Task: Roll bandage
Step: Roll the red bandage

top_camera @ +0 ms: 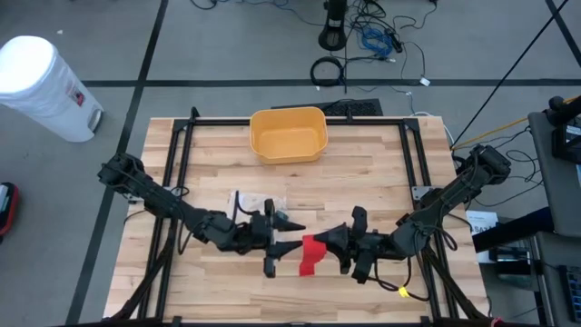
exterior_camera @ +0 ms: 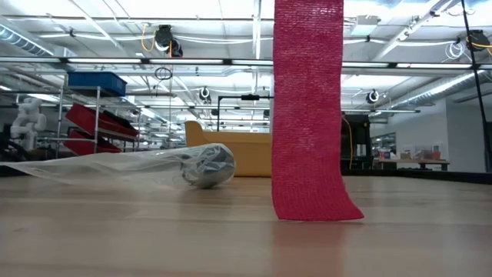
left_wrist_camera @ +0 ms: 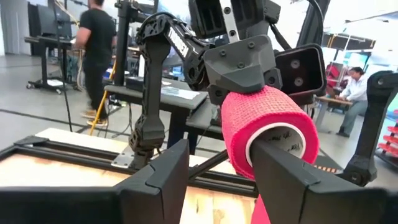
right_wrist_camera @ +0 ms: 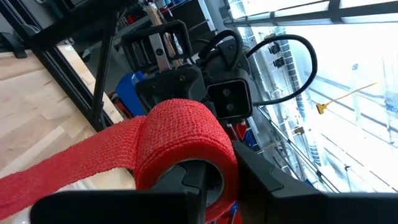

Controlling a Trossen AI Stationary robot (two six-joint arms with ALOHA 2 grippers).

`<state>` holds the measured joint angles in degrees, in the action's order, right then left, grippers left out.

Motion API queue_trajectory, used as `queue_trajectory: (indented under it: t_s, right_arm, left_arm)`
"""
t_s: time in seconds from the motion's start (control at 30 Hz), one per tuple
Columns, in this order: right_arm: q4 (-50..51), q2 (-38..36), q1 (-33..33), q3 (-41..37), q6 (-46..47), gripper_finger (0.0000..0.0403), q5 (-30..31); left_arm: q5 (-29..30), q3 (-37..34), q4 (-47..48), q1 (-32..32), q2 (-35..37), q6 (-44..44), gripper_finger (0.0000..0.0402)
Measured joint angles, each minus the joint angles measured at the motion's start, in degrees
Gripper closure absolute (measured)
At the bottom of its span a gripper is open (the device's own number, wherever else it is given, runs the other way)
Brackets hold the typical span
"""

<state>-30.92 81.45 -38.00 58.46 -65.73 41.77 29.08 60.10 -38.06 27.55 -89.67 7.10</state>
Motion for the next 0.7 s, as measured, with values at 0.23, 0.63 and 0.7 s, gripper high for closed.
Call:
queue_trajectory:
  t_s: [0.23, 0.63, 0.7]
  right_arm:
    - [0.0, 0.0, 0.0, 0.0, -0.2, 0.0353, 0.3]
    - [0.8, 0.0, 0.0, 0.0, -1.0, 0.0353, 0.3]
    - [0.9, 0.0, 0.0, 0.0, -1.0, 0.0353, 0.3]
  left_arm:
    - [-1.3, 0.0, 0.0, -0.2, 0.0, -0.6, 0.0261]
    - [-2.2, 0.0, -0.4, -0.2, -0.1, -3.5, 0.0337]
    - [-2.2, 0.0, -0.4, -0.2, -0.1, -4.3, 0.0349]
